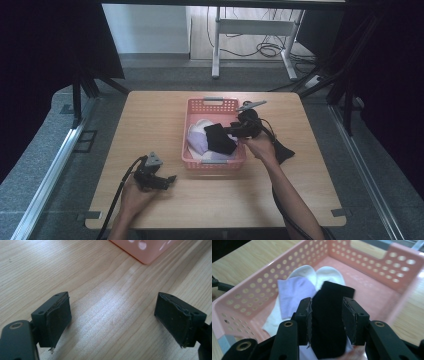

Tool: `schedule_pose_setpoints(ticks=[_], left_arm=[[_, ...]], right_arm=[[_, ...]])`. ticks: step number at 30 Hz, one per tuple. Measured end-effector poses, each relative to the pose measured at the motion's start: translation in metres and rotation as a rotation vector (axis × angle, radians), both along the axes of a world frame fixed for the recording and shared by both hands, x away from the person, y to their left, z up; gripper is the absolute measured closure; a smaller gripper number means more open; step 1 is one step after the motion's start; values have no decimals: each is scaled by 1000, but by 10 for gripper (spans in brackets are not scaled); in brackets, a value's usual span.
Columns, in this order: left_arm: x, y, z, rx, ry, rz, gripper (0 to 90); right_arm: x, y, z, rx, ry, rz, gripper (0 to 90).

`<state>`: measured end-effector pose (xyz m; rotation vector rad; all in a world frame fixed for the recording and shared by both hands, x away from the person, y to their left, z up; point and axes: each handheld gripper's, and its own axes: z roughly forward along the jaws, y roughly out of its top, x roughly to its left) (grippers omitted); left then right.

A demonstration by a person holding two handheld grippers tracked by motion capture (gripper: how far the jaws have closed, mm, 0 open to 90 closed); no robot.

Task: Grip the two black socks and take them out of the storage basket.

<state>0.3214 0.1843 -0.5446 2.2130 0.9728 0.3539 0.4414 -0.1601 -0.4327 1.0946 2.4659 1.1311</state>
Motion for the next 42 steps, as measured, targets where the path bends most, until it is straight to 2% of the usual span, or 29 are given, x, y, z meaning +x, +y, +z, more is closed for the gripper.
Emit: schedule_pose_setpoints(ticks=[8,13,15,16,18,20,26,32,35,39,42], left_arm=[[0,0,0,3,0,-1,137],[0,0,0,3,0,-2,137],[0,0,0,3,0,-2,137],[0,0,0,3,0,-2,137],[0,0,0,2,0,-2,137],[0,0,0,2,0,-2,137],[0,0,0,3,0,-2,136],[0,0,0,0,1,0,137],[0,0,0,0,1,-1,136],[0,0,0,0,1,0,136],[0,0,0,0,1,-1,136]], right_arm=[[13,34,-19,-32,59,41,602],[20,49,-34,-95,94,38,595],[22,55,-38,-144,116,30,584],[23,57,-39,-157,112,30,583],[24,60,-39,-153,112,28,574],[25,65,-40,-185,113,27,563],[31,74,-49,-220,128,16,546],[37,85,-62,-285,141,-9,540],[37,87,-67,-324,153,-20,588],[36,87,-66,-346,141,-33,816],[35,84,-63,-352,144,-16,849]])
